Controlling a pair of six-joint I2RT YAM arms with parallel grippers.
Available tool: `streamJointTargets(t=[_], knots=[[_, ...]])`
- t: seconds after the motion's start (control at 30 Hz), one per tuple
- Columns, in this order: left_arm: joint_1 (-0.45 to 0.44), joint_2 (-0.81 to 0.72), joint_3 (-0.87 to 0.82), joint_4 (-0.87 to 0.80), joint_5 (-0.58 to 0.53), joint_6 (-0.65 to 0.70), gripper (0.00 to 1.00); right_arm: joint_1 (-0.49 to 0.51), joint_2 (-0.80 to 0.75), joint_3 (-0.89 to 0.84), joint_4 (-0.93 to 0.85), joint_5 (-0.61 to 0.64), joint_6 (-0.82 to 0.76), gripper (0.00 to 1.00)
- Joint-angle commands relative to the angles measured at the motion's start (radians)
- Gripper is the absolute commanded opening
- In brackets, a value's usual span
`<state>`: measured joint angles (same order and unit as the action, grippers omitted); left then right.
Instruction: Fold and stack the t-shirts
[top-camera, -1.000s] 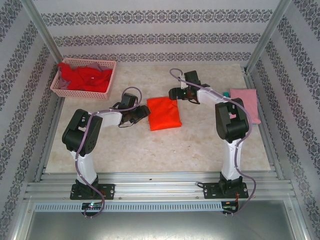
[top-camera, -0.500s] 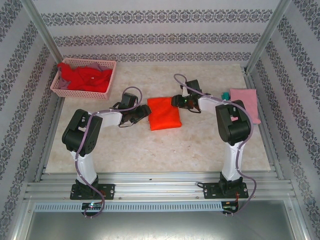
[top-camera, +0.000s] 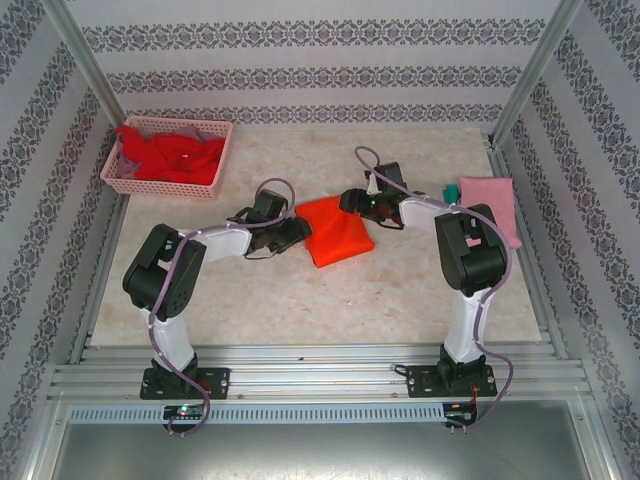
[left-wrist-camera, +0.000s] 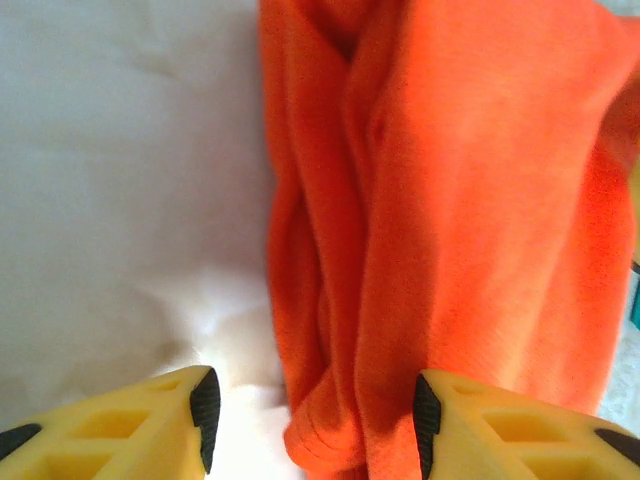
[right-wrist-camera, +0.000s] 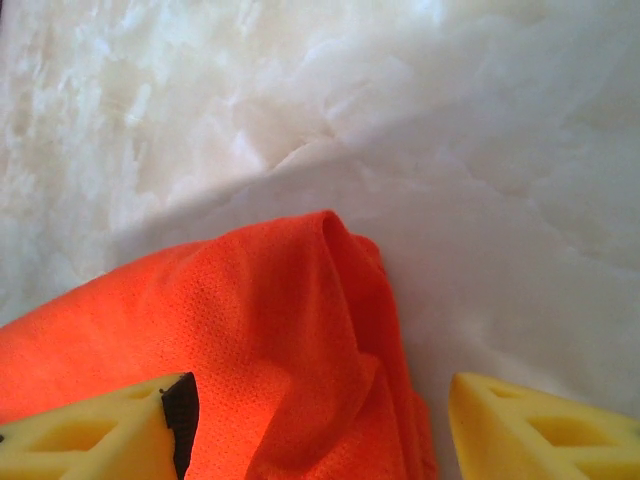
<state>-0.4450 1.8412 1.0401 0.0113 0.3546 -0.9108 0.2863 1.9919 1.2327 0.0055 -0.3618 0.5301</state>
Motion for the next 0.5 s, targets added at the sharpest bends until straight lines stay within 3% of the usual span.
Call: streamJointTargets(t=[0.0,0.47], knots=[[-0.003,-0.018,0.004,-0.025,-0.005,-0.054,0.53,0.019,-0.014,-0.034,0.044,-0.029,0.038,0.67],[-0.011,-0.048,-0.051,0.129,0.074,-0.212,0.51,0.036,0.002,-0.129,0.103,-0.08,0.091,0.67]])
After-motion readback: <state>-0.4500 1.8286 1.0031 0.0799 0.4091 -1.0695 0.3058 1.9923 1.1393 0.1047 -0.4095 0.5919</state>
